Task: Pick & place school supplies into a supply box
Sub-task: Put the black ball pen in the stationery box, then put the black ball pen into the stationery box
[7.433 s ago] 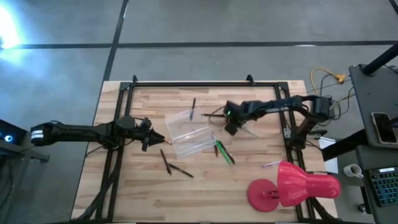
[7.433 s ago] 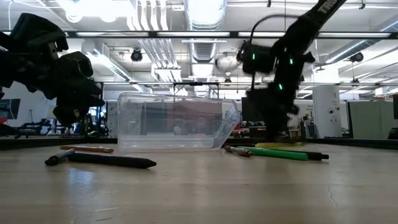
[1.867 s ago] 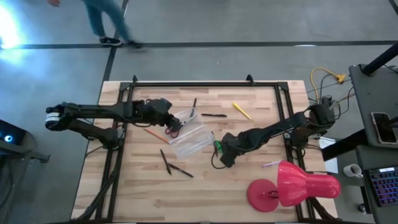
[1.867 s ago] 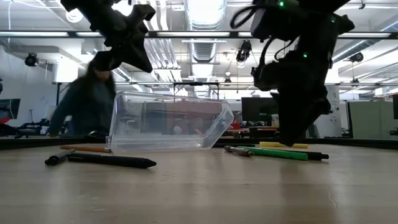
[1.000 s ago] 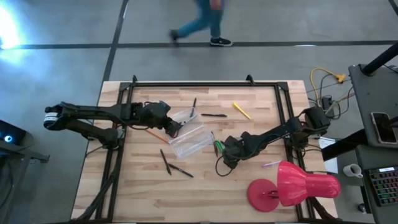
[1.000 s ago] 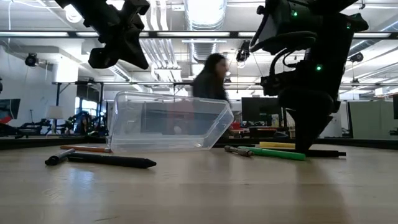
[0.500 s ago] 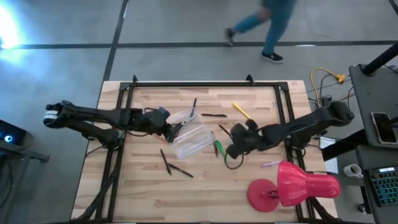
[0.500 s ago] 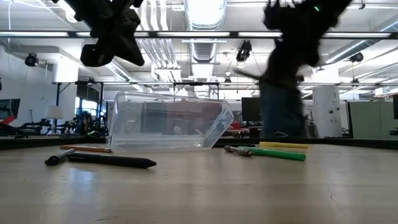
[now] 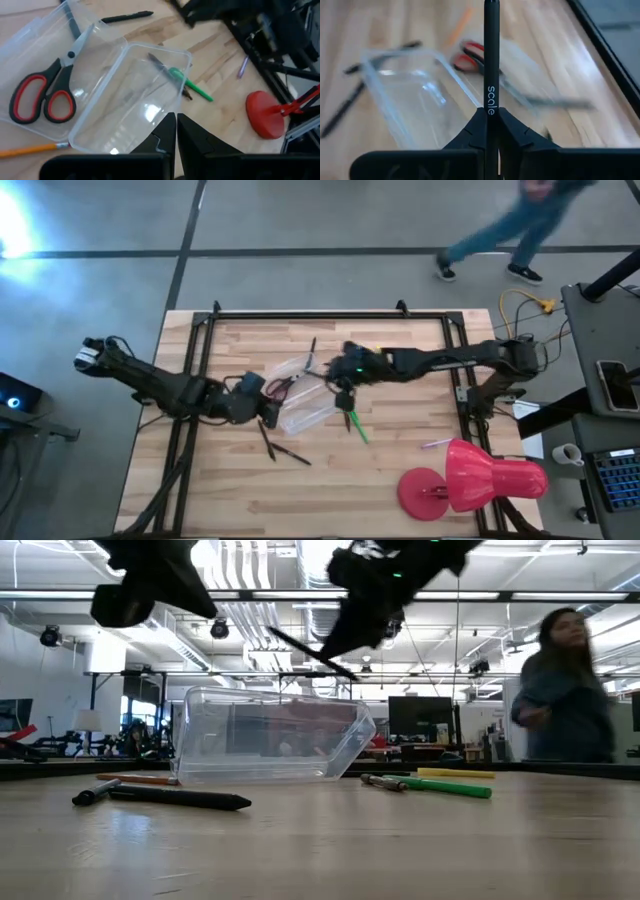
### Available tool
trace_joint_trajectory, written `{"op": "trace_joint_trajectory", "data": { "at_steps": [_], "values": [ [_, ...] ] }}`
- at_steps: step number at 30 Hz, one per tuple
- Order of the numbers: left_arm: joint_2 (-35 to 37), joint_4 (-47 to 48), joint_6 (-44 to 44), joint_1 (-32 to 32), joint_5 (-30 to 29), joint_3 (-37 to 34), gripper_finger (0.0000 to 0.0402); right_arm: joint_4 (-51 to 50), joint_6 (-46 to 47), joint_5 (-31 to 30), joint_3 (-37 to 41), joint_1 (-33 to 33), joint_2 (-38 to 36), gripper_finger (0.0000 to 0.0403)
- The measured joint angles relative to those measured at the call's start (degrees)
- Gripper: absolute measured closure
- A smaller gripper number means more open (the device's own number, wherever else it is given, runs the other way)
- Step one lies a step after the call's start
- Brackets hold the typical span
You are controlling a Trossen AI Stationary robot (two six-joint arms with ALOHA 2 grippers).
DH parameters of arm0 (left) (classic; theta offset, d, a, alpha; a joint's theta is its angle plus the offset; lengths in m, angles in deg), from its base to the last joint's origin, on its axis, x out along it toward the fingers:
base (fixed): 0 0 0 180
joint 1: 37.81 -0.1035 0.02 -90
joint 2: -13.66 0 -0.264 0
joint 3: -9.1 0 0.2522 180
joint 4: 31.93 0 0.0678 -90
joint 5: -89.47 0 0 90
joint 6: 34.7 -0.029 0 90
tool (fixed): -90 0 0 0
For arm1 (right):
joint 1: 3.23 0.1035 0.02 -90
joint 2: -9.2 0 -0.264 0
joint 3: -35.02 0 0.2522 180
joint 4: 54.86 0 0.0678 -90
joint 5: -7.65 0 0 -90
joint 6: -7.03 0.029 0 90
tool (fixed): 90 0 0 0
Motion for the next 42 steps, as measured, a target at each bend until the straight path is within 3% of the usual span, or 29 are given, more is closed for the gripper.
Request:
{"op": "trace_joint_trajectory", "data": {
  "at_steps": [6, 11, 18, 28, 34, 40, 42],
  "values": [
    [0.0, 0.2, 5.7, 5.0, -5.2, 0.0, 0.0402, -12.1, -7.0, 8.1, -13.4, -0.2, 10.8, 0.0391],
    [0.0, 1.3, 9.7, 8.1, -9.0, -0.1, 0.0402, -18.1, -12.7, 14.0, -17.1, -0.2, 15.9, 0.0390],
    [0.0, 4.2, 13.1, 9.1, -10.6, -0.1, 0.0402, -20.1, -15.7, 14.6, -20.6, -0.1, 20.4, 0.0390],
    [0.0, 5.4, 13.2, 9.1, -10.6, -0.1, 0.0402, -22.6, -17.1, 14.5, -21.6, 0.0, 20.4, 0.0387],
    [0.0, 6.4, 14.3, 9.1, -10.6, -0.2, 0.0402, -24.6, -16.6, 14.4, -21.6, 0.2, 20.4, 0.0331],
    [0.0, 6.4, 15.8, 9.1, -10.6, -1.1, 0.0402, -24.5, -8.0, 14.1, -21.6, 0.2, 20.0, 0.0258],
    [0.0, 6.2, 16.2, 9.1, -10.5, -1.5, 0.0402, -25.3, -6.9, 10.5, -21.6, 0.2, 19.3, 0.0240]
  ]
}}
